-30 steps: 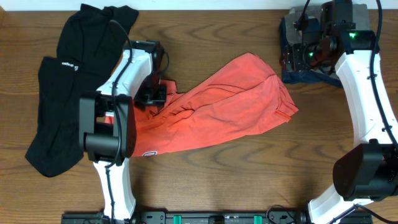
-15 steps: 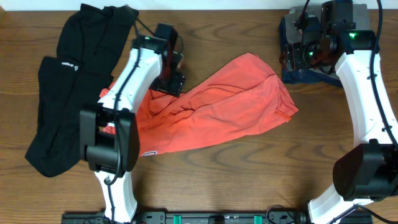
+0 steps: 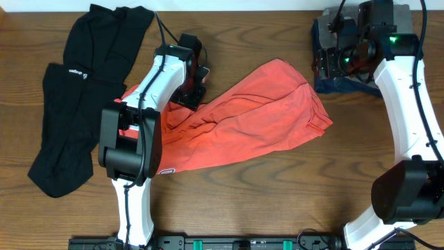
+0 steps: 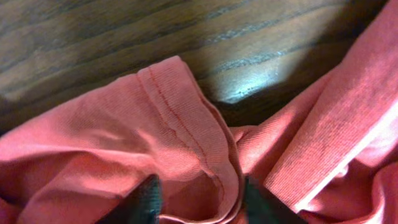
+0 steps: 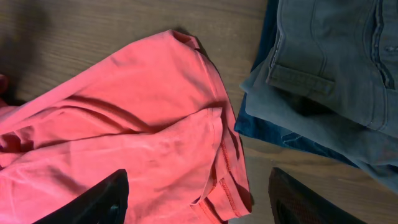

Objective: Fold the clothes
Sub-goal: 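Fold the left corner diagonally toward the shirt center with the left gripper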

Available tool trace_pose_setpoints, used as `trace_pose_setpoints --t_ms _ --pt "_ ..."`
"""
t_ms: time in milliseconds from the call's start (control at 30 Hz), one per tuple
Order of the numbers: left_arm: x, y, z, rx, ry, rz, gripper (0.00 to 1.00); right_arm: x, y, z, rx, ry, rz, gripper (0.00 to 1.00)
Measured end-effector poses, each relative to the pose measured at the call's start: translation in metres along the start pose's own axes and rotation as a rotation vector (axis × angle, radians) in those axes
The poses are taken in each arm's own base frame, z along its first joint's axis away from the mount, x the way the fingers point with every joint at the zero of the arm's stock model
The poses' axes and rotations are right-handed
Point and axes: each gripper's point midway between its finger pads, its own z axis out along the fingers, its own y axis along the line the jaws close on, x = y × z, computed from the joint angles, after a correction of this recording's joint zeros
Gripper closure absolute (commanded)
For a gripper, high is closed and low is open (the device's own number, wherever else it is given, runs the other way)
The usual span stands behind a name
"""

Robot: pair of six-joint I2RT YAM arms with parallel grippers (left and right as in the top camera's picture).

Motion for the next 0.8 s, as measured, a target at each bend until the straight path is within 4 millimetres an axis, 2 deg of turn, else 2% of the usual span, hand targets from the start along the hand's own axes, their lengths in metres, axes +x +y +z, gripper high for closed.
trace_pose_setpoints --t_ms 67,167,400,433,467,800 --pt "0.0001 -0.0003 0.0000 0.001 0.001 -0.002 0.80 0.0000 -0.0001 0.0000 0.000 0.000 0.000 0.30" --pt "0.0000 -0.0006 0.0002 0.004 0.000 -0.003 0.85 0.0000 -0.0001 0.0000 0.000 0.000 0.000 0.30" --pt "0.0054 -0.0016 -0.0001 0.008 0.022 -0.006 0.83 0.0001 -0.0001 0.0002 0.000 0.000 0.000 0.30" --pt "0.0066 -0.0018 0.0001 0.009 0.027 -0.006 0.78 0.0001 -0.0001 0.0002 0.000 0.000 0.000 0.30" --pt "0.0072 -0.0019 -0.0001 0.009 0.029 -0.006 0.77 0.0000 0.0000 0.0002 0.000 0.000 0.000 0.30" --pt "0.0061 -0.0017 -0.0001 0.008 0.025 -0.007 0.77 0.0001 -0.0001 0.0002 0.000 0.000 0.000 0.30"
